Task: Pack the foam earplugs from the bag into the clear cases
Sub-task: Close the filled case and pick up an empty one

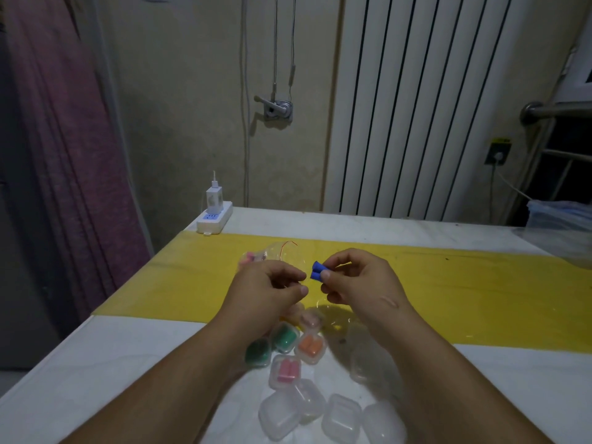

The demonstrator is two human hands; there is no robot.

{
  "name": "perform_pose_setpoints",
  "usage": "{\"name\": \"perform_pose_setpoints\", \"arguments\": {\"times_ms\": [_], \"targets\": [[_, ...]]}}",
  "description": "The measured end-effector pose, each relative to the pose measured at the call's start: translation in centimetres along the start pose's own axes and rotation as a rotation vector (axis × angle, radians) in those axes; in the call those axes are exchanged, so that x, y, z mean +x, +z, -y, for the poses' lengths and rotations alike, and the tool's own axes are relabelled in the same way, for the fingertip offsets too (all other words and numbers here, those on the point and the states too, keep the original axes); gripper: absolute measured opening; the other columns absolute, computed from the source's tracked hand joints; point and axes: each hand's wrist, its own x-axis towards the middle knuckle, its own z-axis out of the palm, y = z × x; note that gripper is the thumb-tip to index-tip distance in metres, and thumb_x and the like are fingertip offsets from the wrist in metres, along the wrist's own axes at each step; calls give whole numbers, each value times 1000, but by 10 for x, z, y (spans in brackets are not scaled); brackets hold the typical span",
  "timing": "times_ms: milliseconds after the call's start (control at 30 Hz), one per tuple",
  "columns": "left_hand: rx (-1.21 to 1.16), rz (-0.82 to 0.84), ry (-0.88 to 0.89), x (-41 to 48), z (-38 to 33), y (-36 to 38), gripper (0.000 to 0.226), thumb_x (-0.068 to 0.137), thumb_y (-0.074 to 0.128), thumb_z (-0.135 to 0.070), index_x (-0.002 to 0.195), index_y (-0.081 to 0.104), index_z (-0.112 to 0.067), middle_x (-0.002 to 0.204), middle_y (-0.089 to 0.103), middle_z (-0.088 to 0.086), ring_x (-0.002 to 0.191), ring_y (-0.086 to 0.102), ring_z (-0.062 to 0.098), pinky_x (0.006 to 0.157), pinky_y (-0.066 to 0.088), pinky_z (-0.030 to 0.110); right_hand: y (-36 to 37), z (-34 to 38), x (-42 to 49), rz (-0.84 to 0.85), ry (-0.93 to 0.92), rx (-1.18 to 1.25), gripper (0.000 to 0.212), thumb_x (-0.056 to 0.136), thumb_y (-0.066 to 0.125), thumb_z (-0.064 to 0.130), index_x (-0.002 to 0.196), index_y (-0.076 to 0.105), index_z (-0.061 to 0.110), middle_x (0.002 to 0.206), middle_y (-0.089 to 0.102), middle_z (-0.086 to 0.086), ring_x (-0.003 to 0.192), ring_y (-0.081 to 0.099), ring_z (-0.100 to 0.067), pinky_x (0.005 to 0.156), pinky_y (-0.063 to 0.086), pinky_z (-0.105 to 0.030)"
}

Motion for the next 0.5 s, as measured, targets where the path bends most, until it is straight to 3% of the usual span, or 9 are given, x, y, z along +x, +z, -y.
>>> {"name": "perform_pose_setpoints", "arguments": {"times_ms": [67, 133, 233, 367, 433, 500], "targets": [[152, 37, 37, -4, -3, 1, 11, 82, 74, -24, 80, 70, -34, 75, 70, -12, 80, 65, 7, 91, 48, 24, -5, -1, 2, -27, -8, -26, 9, 85, 69, 2, 82, 67, 11, 79, 71, -13, 68, 66, -22, 64, 58, -31], [362, 120, 129, -9, -8, 4, 3, 86, 68, -31, 84, 70, -34, 78, 65, -19, 78, 59, 1, 74, 50, 24, -7, -3, 4, -49, -24, -94, 9, 83, 71, 5, 81, 68, 12, 79, 71, -10, 70, 66, -22, 68, 60, -35], [543, 251, 280, -14, -12, 11, 14, 86, 64, -43, 93, 72, -33, 83, 62, -17, 80, 56, 2, 75, 51, 32, -10, -6, 7, -84, -29, -182, 9, 82, 73, 8, 80, 68, 16, 77, 71, -2, 69, 66, -20, 74, 60, -44], [516, 370, 432, -17, -11, 24, 31, 81, 64, -56, 100, 73, -33, 86, 65, -13, 85, 51, 4, 79, 45, 31, -15, -9, 13, -128, -14, -254, 9, 81, 74, 14, 79, 68, 21, 78, 71, 2, 75, 69, -21, 77, 58, -47], [515, 443, 489, -17, -8, 29, 41, 75, 62, -59, 106, 72, -34, 91, 67, -13, 88, 50, 7, 79, 43, 26, -16, -10, 14, -148, -3, -270, 10, 80, 74, 16, 77, 68, 23, 78, 71, 3, 77, 69, -21, 78, 58, -47], [571, 515, 572, -17, -4, 33, 49, 71, 68, -59, 113, 69, -35, 94, 67, -12, 88, 46, 6, 79, 33, 10, -16, -10, 13, -152, 2, -281, 9, 80, 74, 17, 77, 68, 23, 80, 71, 3, 78, 69, -20, 78, 58, -47]]}}
